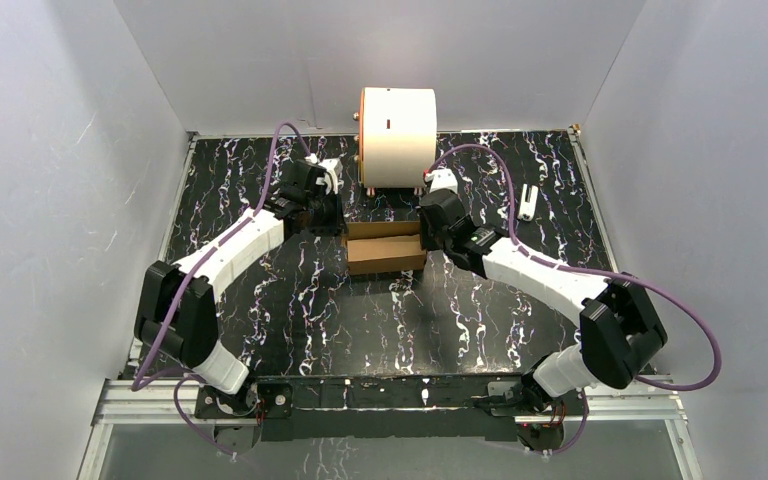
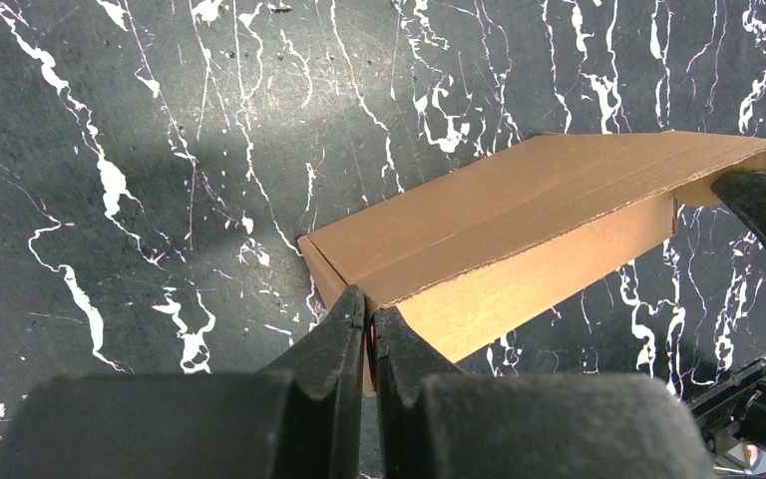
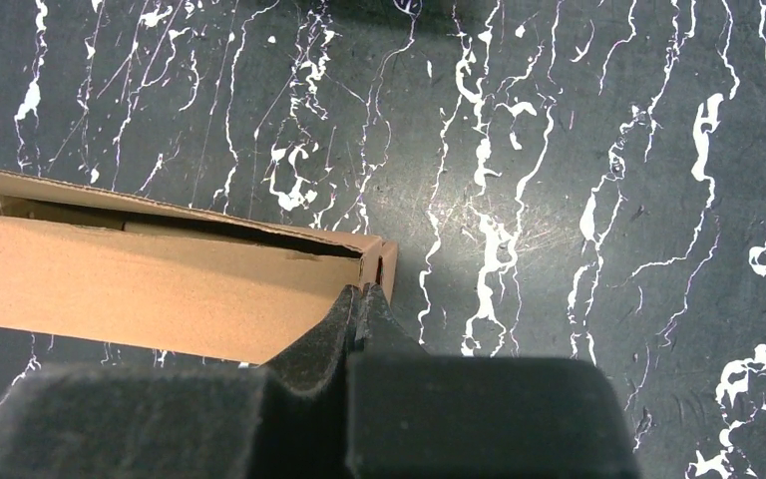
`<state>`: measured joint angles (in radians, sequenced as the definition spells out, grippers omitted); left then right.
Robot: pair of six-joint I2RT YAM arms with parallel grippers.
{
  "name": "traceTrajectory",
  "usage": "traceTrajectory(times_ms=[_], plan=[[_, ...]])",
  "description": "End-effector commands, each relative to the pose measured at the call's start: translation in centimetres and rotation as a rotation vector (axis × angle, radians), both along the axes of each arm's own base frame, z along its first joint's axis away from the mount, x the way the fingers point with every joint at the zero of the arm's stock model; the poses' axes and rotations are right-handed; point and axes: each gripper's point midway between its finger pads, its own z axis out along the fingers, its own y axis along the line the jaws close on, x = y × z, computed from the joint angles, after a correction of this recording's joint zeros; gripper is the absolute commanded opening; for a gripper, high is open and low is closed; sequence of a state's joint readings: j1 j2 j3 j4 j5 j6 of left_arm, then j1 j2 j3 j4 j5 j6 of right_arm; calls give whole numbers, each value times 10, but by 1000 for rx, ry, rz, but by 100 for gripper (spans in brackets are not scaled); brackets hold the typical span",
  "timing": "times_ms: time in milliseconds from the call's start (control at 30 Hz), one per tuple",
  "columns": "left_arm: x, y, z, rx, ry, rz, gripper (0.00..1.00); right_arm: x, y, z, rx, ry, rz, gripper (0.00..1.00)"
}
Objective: Fold the paper box
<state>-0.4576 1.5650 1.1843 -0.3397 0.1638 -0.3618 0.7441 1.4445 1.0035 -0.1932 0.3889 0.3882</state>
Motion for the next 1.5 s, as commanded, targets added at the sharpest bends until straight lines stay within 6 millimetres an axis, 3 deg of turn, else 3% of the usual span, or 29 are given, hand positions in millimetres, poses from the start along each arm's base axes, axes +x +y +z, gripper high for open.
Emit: traceTrajectory(times_ms=[0,233,533,867,1033,1133,1233,1467], plan=[[-5,-8,21,-59,-37,-8,0,-10,3,-5,-11,1,55,0],[-6,-4,25,-62,-57,23,0,-16,2,-19,13,10,41,0],[-16,8,41,-61,-91,65,18,-19,-1,-25,1,-13,5,0],[-26,16,33,-31,-75,70,14,-18,4,-21,-4,-33,-3,0],[-13,40,35,118,-164,81,32,-18,5,-20,-5,-33,2,0],[-8,45,37,191,-191,16,43,-19,3,-21,-9,-34,1,0],[-6,45,31,240,-193,-51,46,-18,3,-20,-9,-38,1,0],[-6,25,22,194,-152,-159,46,-17,8,-18,-2,-34,14,0]])
